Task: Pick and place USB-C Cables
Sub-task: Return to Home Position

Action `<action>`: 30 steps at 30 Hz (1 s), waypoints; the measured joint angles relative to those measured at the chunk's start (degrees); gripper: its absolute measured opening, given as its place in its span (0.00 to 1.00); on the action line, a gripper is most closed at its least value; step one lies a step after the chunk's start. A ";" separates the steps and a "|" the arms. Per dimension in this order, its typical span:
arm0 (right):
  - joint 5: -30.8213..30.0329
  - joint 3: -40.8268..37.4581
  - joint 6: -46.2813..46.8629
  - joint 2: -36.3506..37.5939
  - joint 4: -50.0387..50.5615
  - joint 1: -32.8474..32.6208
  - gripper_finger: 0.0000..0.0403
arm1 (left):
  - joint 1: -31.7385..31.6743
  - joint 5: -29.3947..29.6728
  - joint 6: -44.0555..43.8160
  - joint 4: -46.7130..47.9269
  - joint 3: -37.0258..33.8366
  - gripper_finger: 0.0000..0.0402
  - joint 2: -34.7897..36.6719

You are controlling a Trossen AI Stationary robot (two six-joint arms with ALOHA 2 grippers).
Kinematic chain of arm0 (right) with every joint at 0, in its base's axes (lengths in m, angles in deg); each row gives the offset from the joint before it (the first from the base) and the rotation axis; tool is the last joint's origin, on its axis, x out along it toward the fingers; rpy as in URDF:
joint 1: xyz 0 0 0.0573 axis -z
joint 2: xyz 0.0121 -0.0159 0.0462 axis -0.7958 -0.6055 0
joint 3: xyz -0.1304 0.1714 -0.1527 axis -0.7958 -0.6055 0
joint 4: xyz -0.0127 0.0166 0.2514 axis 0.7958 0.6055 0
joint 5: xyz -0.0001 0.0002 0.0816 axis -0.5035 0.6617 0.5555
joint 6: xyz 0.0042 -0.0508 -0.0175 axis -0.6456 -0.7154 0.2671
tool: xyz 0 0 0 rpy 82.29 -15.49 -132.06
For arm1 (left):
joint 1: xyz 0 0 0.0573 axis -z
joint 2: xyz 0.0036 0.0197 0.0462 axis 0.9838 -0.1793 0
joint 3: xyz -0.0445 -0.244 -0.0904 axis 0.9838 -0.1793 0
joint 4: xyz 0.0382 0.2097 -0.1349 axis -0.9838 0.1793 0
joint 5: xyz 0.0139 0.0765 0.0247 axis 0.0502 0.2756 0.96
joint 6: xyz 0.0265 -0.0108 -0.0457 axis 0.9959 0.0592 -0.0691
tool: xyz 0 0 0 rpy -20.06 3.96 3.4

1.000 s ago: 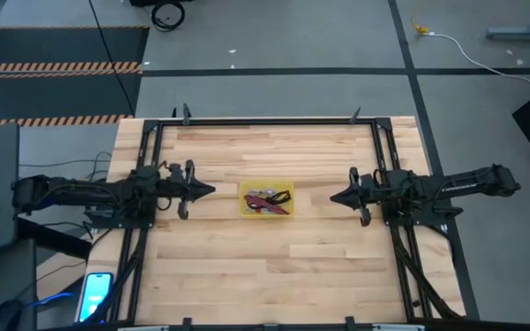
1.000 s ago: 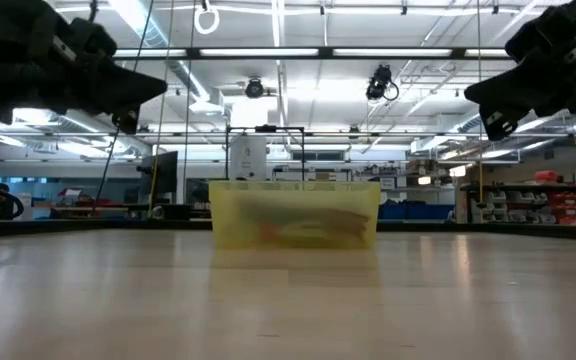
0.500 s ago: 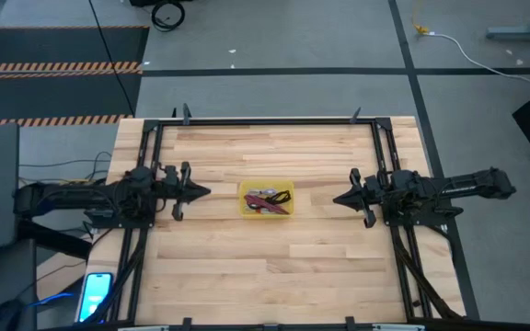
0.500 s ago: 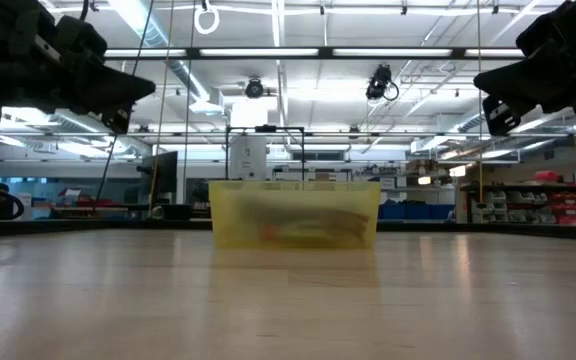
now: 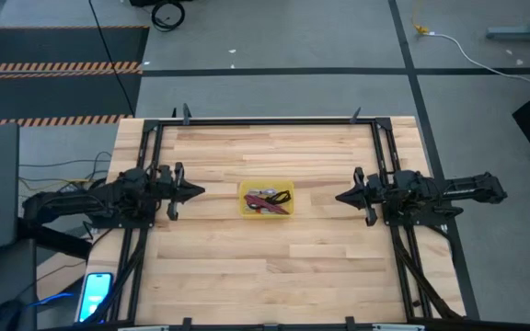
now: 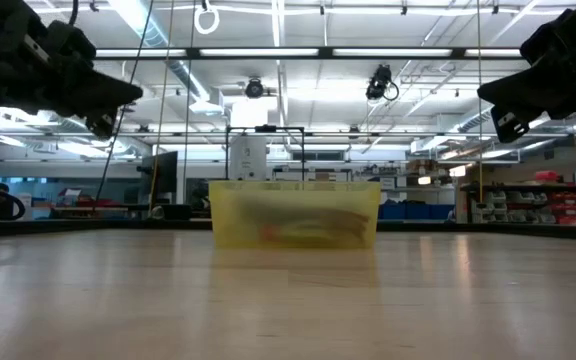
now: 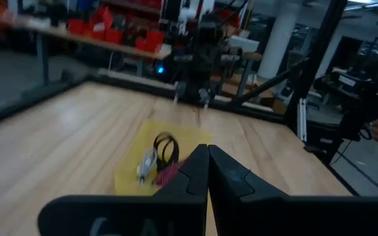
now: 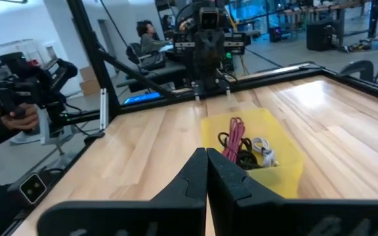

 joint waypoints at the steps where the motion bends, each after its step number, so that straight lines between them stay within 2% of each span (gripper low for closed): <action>1: -0.59 0.00 0.05 0.55 0.83 0.00 0.02 | 0.07 0.44 -0.62 1.63 0.00 0.02 0.79; 7: -1.79 0.30 -0.05 1.83 1.76 0.00 0.02 | 3.35 4.94 -0.88 4.53 0.00 0.02 3.55; 15: -1.99 0.33 -0.14 1.81 1.81 0.00 0.02 | 10.43 15.46 1.91 3.08 -0.02 0.01 4.24; 22: -1.63 0.35 -0.36 1.81 1.97 0.00 0.02 | 13.88 19.75 2.59 2.61 -0.02 0.00 4.26; 30: -1.07 0.37 0.05 1.79 2.04 0.00 0.02 | 13.88 19.96 5.25 1.53 -0.04 0.00 4.50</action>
